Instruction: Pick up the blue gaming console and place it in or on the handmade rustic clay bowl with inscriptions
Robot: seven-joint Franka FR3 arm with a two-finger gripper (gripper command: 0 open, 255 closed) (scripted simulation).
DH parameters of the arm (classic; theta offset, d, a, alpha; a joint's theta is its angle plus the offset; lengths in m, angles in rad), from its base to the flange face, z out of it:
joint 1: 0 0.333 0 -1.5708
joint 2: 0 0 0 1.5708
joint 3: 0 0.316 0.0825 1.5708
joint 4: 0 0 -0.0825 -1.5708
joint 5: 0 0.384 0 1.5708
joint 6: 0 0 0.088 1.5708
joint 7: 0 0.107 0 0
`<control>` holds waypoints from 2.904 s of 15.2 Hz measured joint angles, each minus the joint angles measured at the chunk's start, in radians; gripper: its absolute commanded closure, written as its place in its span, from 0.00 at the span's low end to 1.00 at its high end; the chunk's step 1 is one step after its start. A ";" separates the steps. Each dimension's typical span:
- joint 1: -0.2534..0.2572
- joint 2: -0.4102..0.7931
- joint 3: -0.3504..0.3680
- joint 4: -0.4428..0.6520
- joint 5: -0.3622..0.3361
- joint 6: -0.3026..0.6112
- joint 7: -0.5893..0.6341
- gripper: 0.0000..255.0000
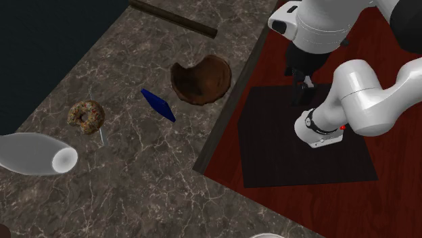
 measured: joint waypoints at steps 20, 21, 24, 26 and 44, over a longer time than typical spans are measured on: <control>-0.076 0.659 0.137 0.480 -0.026 0.242 0.424 0.00; -0.078 0.698 0.140 0.516 -0.034 0.248 0.449 0.00; -0.080 0.808 0.144 0.635 -0.059 0.244 0.519 0.00; -0.080 0.887 0.143 0.728 -0.078 0.235 0.563 0.00; -0.079 0.972 0.138 0.729 -0.097 0.321 0.608 1.00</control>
